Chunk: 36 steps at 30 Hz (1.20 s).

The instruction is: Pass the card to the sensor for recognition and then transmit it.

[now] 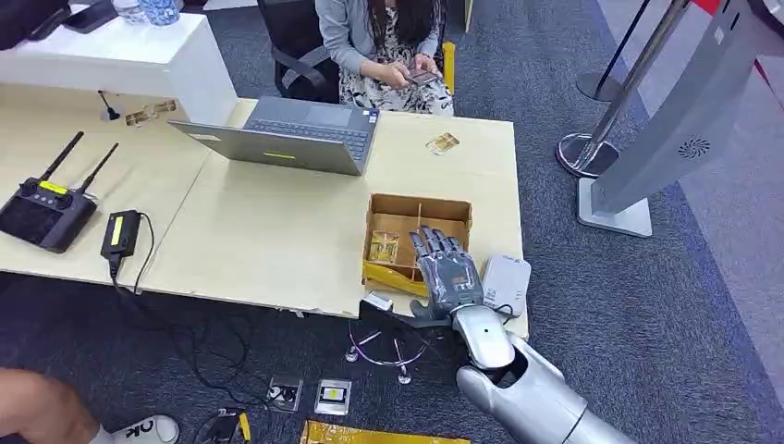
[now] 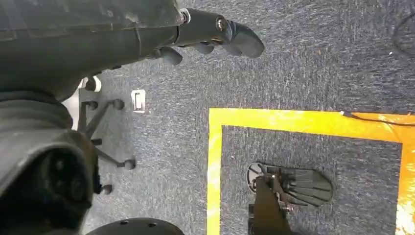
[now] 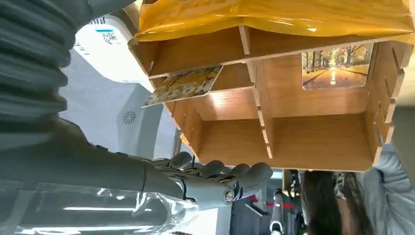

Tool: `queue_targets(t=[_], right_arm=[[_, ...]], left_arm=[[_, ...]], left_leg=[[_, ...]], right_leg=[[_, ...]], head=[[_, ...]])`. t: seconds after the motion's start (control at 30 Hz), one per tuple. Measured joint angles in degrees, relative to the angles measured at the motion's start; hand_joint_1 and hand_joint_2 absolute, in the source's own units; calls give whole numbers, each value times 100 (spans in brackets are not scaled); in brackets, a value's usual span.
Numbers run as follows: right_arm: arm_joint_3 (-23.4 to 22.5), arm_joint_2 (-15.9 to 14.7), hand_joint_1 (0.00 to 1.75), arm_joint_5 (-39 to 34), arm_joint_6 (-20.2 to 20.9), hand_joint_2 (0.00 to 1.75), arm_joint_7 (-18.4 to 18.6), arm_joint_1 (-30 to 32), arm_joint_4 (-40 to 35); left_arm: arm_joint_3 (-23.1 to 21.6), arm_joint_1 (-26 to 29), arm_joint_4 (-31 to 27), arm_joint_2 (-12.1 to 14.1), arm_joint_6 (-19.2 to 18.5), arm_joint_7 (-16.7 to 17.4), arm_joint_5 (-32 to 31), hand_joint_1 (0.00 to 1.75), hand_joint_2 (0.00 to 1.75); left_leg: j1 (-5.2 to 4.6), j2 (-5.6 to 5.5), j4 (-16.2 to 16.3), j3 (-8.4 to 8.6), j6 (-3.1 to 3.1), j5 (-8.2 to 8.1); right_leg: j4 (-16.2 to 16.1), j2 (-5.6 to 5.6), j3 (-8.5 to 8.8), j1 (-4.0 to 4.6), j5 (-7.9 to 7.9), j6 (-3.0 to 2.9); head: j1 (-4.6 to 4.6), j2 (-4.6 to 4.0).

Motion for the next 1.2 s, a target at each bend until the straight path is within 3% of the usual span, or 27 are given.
queue_targets(t=[0.5, 1.17, 1.2], right_arm=[[33, 262, 0, -146, -310, 175, -92, -233, 537], [28, 369, 0, 18, -601, 175, -48, -228, 1078], [28, 369, 7, 15, -634, 175, -55, -227, 1093]], left_arm=[[-4, -14, 0, -2, -17, 81, -22, 0, 0], [-264, -102, 0, -39, -17, 201, -81, 0, 0], [-271, -102, 0, -42, -17, 201, -83, 0, 0]], left_leg=[[1, 0, 0, 0, 0, 0], [1, 1, 0, 0, 0, 0], [1, 1, 0, 0, 0, 0]], right_leg=[[0, 1, -1, 1, 0, 0], [0, 2, -3, 1, 0, 0], [0, 3, -3, 1, 0, 0]], head=[[0, 0], [0, 0], [0, 0]])
